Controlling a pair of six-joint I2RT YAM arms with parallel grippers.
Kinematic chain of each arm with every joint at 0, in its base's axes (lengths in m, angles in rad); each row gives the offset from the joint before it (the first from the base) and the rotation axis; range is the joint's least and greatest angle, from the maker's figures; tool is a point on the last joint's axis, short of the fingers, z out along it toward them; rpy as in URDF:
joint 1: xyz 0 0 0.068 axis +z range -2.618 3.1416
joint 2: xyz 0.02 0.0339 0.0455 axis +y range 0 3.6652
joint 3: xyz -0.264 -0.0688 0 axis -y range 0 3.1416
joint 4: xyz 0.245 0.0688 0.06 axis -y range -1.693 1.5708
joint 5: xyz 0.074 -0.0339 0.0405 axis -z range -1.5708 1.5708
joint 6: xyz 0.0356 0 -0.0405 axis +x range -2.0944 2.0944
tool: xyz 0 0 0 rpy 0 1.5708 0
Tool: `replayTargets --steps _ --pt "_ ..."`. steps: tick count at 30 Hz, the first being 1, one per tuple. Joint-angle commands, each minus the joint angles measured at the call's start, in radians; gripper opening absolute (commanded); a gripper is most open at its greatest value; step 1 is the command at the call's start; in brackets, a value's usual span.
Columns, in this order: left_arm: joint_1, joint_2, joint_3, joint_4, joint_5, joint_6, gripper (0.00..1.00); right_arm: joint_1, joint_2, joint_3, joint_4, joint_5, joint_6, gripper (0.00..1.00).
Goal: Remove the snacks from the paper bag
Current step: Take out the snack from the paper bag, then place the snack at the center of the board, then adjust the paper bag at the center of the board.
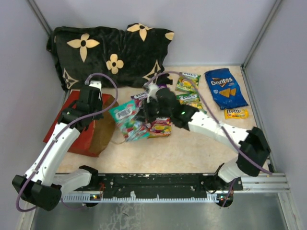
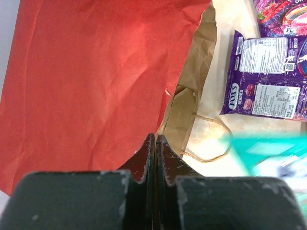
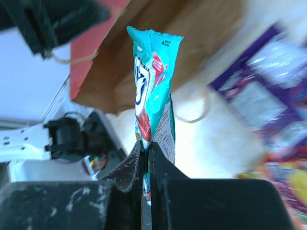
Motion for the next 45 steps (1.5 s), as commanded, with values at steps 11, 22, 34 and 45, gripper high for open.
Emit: replayTargets --steps 11,22,34,45 --pt "0.007 0.012 0.151 -0.022 -0.031 0.015 0.03 -0.396 0.214 0.101 0.001 -0.025 -0.188 0.21" --pt "0.013 0.025 0.315 -0.015 -0.138 0.07 0.06 -0.245 0.046 -0.048 0.291 0.183 -0.17 0.89" --pt "0.025 0.056 0.41 0.009 -0.146 0.102 0.06 -0.16 0.159 -0.064 0.54 -0.173 0.021 0.84" --pt "0.029 0.063 0.431 0.035 -0.148 0.128 0.07 -0.089 0.263 -0.06 0.711 -0.276 0.181 0.69"
